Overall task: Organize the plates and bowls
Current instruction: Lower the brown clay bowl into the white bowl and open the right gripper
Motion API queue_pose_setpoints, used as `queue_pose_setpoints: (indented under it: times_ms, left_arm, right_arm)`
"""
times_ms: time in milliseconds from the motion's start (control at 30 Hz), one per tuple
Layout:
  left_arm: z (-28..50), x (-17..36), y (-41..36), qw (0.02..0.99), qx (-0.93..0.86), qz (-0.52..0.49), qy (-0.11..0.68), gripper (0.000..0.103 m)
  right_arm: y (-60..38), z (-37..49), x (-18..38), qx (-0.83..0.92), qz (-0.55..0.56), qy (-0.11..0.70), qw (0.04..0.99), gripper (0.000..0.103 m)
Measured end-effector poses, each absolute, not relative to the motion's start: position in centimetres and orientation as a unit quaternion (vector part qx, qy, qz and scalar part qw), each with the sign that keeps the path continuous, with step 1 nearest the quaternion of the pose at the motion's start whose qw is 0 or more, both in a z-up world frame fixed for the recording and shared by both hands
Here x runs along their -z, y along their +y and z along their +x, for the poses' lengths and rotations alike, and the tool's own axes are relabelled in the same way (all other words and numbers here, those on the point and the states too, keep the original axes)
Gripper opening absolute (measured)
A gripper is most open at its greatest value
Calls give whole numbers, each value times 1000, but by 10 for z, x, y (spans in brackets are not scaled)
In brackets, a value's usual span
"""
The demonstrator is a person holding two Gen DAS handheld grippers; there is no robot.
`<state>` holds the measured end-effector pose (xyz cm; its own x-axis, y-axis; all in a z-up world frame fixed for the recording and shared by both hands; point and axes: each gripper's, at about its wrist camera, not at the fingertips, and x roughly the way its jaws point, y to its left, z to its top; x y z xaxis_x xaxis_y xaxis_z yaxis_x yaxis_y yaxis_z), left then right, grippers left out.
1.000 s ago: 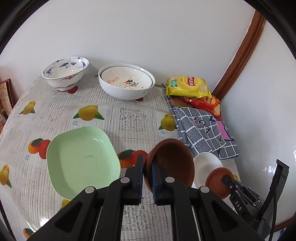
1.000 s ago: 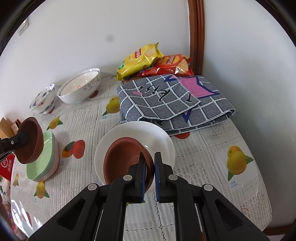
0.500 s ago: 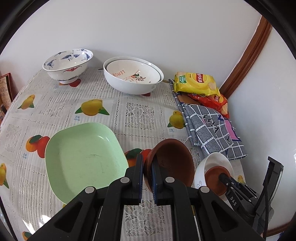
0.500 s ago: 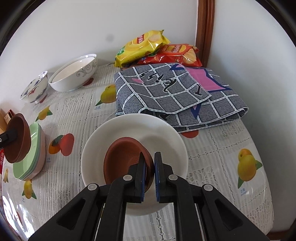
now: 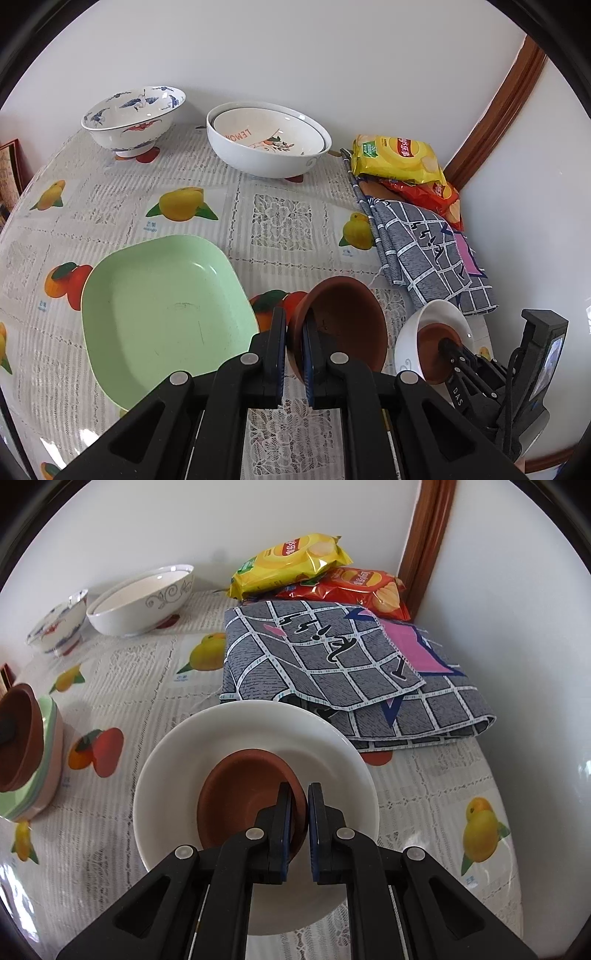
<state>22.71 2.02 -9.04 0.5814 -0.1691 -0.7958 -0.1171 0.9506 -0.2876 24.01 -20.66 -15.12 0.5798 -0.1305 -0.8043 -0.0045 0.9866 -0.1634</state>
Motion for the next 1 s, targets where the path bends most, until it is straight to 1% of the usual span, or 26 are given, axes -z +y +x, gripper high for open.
queue_pose_setpoints:
  times_ms: [533, 900, 1000]
  left_arm:
    - [229, 100, 27, 870, 12, -160, 467, 8]
    - [225, 96, 27, 871, 14, -158, 465, 8]
    - [222, 93, 27, 872, 13, -156, 463, 8]
  right_arm:
    - [-196, 246, 161, 49, -130, 476, 869, 16]
    - [-197, 247, 163, 53, -126, 488, 862, 18]
    - [-197, 247, 161, 48, -125, 486, 863, 22]
